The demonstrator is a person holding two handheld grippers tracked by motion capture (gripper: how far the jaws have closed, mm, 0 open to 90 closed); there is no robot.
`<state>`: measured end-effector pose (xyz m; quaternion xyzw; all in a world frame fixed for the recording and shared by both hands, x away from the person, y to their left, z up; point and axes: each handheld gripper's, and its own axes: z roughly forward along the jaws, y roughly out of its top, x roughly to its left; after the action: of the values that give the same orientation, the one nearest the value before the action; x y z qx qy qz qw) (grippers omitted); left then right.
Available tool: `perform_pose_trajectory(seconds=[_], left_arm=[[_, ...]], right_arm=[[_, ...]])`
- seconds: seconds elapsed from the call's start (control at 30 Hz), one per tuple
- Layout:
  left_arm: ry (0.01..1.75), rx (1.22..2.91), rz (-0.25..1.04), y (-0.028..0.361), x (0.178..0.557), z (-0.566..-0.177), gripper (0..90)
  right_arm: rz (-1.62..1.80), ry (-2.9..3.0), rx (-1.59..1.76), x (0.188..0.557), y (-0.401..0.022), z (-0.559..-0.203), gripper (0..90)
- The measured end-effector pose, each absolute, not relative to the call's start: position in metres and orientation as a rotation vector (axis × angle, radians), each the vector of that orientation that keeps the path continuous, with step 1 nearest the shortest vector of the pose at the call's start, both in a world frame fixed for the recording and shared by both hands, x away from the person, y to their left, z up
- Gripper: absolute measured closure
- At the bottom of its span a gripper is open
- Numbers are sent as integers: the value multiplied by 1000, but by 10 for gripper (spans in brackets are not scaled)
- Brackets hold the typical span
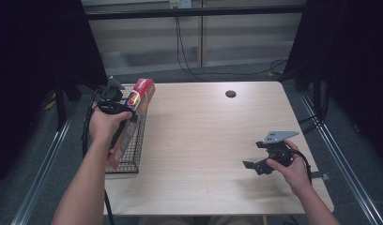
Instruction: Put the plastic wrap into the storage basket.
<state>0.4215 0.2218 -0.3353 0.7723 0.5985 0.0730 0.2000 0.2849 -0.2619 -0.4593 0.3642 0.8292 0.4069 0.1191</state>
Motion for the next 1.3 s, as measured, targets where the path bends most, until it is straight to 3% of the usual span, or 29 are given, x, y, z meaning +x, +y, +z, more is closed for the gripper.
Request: perform_pose_trajectory(seconds=[1.3], left_arm=[[1816,2057,212,239,418,-345,429]], right_arm=[[1191,2440,1050,285,-259,-460,21]])
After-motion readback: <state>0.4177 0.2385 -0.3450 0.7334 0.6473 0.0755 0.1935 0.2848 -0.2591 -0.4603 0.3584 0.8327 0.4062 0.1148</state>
